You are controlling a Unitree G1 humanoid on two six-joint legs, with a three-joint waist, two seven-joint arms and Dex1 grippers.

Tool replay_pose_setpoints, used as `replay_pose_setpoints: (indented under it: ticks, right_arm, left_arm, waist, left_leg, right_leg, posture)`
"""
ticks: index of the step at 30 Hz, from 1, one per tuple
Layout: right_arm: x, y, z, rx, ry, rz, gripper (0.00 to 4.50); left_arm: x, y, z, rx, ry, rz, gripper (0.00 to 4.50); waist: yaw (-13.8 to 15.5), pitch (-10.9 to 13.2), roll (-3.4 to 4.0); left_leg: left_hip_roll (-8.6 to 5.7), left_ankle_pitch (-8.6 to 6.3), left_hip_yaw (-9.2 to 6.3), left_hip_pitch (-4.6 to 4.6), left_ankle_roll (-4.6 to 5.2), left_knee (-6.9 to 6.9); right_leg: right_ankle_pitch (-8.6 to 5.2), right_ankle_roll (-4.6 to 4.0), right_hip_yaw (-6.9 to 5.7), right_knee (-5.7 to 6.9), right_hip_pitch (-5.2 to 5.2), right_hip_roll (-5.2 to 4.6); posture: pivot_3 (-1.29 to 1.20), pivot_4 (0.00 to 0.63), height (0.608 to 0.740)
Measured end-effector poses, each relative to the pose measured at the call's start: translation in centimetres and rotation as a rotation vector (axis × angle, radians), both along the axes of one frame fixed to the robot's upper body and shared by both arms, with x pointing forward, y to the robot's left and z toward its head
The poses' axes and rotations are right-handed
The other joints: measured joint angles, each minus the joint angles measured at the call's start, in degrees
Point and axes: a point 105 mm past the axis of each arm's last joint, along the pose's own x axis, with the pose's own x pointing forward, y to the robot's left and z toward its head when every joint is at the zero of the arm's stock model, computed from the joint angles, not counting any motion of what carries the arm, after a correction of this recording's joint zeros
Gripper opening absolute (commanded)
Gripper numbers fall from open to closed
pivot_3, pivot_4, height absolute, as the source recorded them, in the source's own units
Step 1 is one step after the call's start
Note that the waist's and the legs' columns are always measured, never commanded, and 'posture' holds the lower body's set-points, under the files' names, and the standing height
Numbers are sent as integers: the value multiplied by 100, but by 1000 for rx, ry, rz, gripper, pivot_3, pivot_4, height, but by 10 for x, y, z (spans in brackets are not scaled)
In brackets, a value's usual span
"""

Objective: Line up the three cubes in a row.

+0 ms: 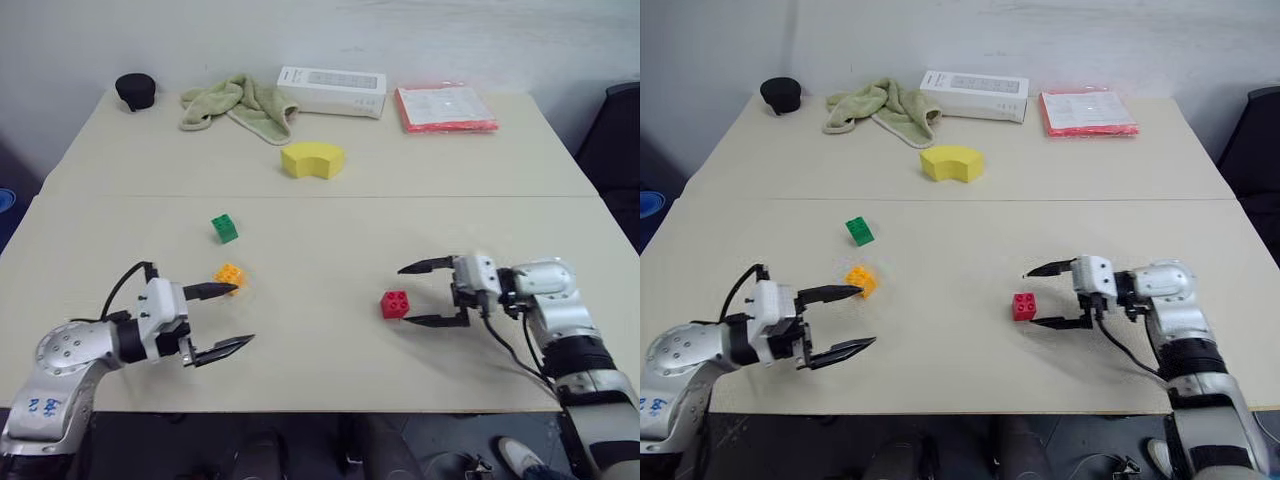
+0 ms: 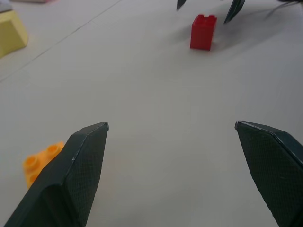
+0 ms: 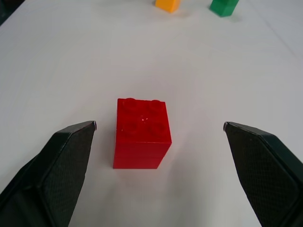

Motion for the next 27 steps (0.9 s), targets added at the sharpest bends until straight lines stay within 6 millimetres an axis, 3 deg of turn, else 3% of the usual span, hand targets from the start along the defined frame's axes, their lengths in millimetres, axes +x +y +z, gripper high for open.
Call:
replay_pose_setpoints:
  ticks: [5,8,11,14,18,21,25,27]
  right_arm:
    - [-31,-8,24,243,-12,-111,4467]
    - [-40,-6,14,336,5,-183,4467]
    - [-53,-3,-4,332,40,-177,4467]
    - [-61,-3,-14,308,78,-160,4467]
    - [-54,4,-6,355,25,-167,4467]
    - [-52,12,7,383,-43,-161,4467]
    - [-50,12,10,398,-53,-189,4467]
    - [-50,12,10,403,-45,-196,4467]
  left_arm:
    - [-9,74,5,-21,-12,337,4500]
    - [-20,105,-9,-63,21,496,4500]
    - [-34,136,-37,-82,116,634,4500]
    - [-44,151,-52,-79,156,687,4500]
    - [-34,144,-44,-88,80,643,4500]
    - [-14,107,-33,-152,-12,556,4500]
    - [4,59,-43,-227,-5,471,4500]
    - [14,46,-48,-259,2,479,4500]
  waist:
    - [0,-1,-2]
    - [3,-1,-1]
    - [14,-1,-3]
    - [15,-2,-6]
    - [22,-3,-10]
    - [39,-3,-8]
    - [31,-4,-8]
    - [16,-4,-12]
  left_leg:
    - [2,-17,-12,9,20,-18]
    - [0,-17,-11,9,22,-14]
    - [-1,-19,-12,6,26,-17]
    - [-2,-21,-12,5,30,-14]
    - [-3,-21,-17,5,29,-13]
    - [-7,-20,-21,3,28,-21]
    - [-9,-21,-18,1,25,-22]
    - [-8,-21,-19,2,26,-17]
  right_leg:
    - [-4,-7,-12,-2,3,0]
    - [-3,-8,-12,0,5,-2]
    - [-3,-8,-16,-3,3,-2]
    - [-3,-8,-17,-6,4,-6]
    - [-2,-10,-23,-2,6,-12]
    - [-2,-9,-26,-7,8,-16]
    - [-1,-8,-27,-13,7,-14]
    - [-1,-8,-28,-6,8,-11]
  posture:
    - [0,150,740]
    - [0,150,740]
    - [0,150,740]
    - [0,150,740]
    - [0,150,740]
    - [0,150,740]
    - [0,150,740]
    - [0,150,740]
